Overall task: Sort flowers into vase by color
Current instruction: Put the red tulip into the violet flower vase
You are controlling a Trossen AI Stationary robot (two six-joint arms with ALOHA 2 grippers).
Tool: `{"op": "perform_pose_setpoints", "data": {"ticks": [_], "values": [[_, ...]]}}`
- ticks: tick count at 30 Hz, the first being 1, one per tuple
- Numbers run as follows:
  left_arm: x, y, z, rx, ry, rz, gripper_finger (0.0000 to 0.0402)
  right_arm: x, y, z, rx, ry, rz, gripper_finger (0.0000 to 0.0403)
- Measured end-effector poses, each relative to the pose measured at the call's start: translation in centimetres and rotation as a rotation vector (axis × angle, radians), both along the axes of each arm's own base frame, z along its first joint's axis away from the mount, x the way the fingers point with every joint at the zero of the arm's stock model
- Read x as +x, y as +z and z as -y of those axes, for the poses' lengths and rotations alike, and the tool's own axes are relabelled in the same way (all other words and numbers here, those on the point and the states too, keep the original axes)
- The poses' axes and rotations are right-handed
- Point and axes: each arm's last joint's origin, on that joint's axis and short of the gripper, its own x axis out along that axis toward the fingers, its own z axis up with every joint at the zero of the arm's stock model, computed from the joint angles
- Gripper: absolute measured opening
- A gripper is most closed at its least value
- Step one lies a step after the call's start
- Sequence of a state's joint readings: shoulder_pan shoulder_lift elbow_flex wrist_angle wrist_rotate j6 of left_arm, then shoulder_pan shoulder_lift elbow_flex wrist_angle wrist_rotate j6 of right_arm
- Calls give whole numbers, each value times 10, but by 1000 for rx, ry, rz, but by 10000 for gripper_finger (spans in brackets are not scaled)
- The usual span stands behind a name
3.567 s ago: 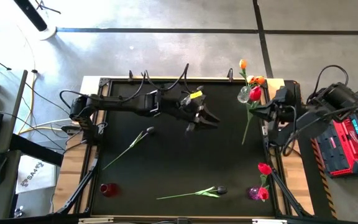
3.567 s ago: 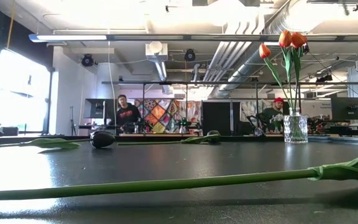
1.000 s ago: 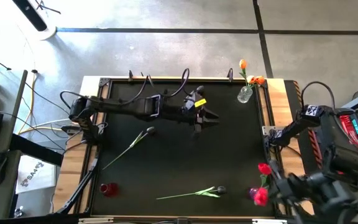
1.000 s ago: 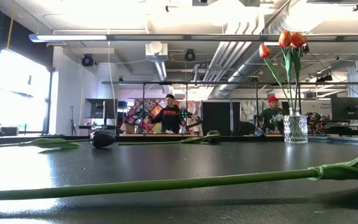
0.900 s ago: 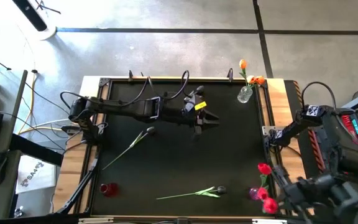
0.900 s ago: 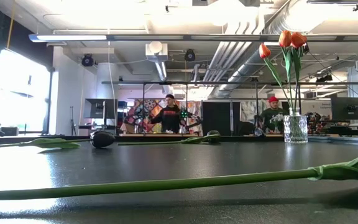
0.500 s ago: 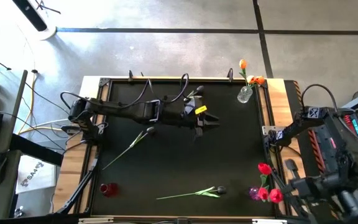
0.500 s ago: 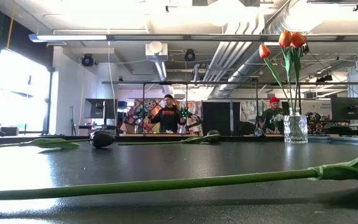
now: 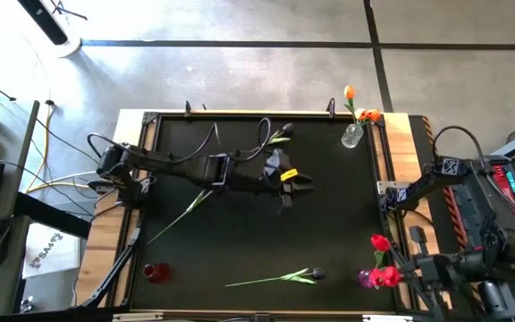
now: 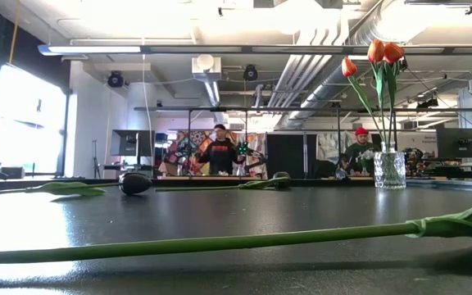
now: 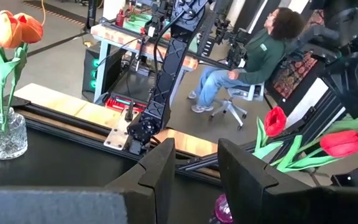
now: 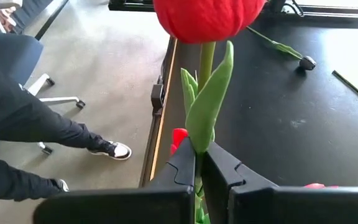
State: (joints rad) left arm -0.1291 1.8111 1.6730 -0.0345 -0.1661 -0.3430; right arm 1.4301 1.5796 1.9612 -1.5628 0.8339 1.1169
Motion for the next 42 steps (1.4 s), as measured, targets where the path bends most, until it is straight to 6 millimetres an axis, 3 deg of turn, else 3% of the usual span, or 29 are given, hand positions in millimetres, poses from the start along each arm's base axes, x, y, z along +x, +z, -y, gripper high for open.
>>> {"op": "perform_pose_setpoints", "data": {"ticks": [5, 9, 24, 27, 32, 42], "values": [[0, 0, 1, -4, 4, 1, 108, 7, 1, -5, -29, 58, -6, 0], [0, 0, -2, 9, 30, 2, 108, 10, 7, 5, -66, 110, -58, 0], [1, 0, -6, 11, 50, 2, 108, -2, 43, 75, -71, 227, 36, 0], [0, 0, -7, 13, 63, 2, 108, -4, 36, 86, -89, 222, 40, 0], [0, 0, -7, 15, 77, 2, 108, -9, 9, 107, -83, 167, 6, 0], [1, 0, -14, -27, 104, 6, 108, -23, -38, 110, 191, 282, 69, 0]]}}
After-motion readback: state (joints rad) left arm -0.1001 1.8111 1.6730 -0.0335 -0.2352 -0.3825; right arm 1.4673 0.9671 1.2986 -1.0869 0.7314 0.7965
